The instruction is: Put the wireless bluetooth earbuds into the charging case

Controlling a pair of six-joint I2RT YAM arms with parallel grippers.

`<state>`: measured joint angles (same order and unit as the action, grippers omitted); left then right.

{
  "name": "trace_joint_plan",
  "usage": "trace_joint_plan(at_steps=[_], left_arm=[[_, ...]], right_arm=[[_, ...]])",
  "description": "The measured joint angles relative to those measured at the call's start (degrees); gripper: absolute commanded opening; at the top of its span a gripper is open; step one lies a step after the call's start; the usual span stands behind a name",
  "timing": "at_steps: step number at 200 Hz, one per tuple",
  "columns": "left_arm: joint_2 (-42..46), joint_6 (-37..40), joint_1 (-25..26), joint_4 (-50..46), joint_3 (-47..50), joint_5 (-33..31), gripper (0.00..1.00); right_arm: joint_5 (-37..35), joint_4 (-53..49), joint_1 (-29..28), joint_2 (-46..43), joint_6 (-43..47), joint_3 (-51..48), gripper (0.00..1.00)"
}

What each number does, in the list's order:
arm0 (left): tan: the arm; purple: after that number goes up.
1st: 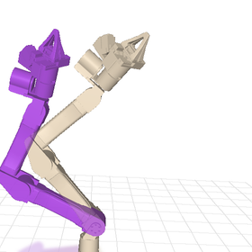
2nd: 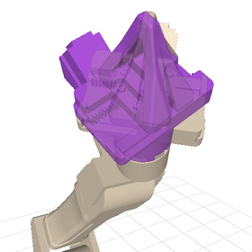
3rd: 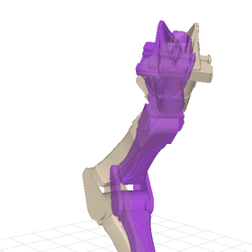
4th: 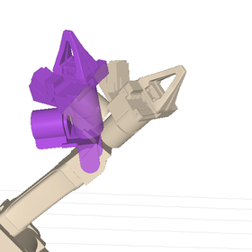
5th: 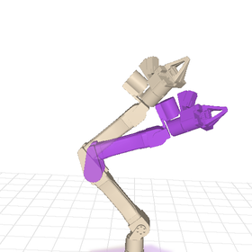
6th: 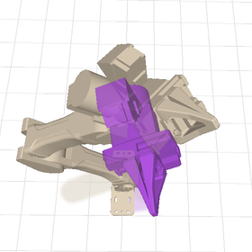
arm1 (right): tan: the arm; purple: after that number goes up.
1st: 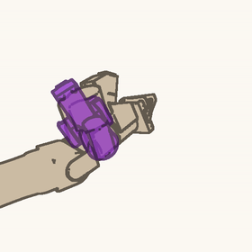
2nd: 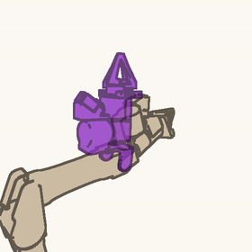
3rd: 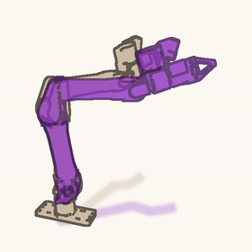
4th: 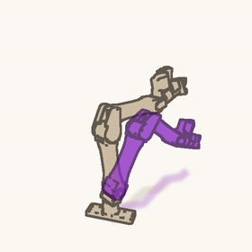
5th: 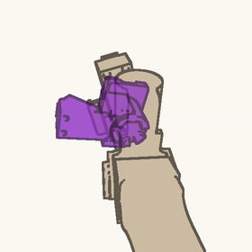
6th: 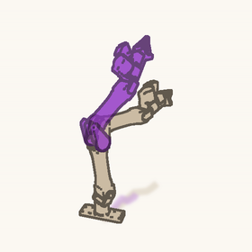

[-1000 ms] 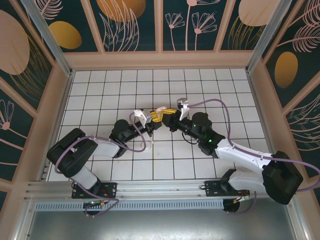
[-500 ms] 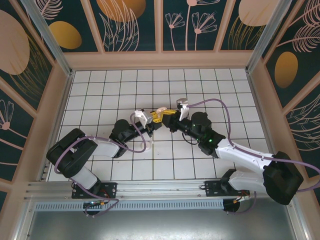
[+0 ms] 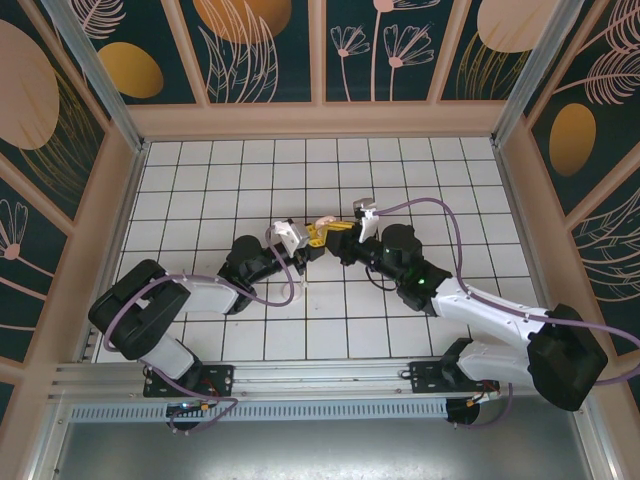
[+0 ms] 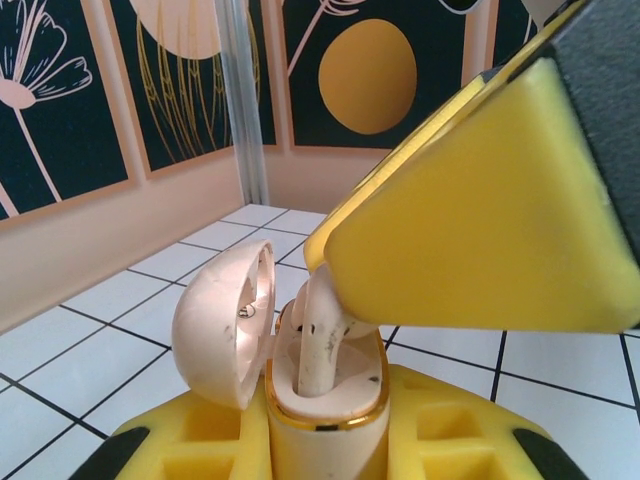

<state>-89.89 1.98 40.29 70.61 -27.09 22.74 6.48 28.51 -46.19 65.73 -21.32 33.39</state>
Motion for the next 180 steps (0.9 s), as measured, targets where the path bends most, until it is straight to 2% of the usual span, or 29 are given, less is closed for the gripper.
trace_joint_plan(at_steps=[180], left_arm=[[1.66,2.93,0.17,-4.94,-0.79,0.66,0.1]], right_arm=[[-0.39,-1.95,-0.04,-0.66,-0.04,0.0,0.24]])
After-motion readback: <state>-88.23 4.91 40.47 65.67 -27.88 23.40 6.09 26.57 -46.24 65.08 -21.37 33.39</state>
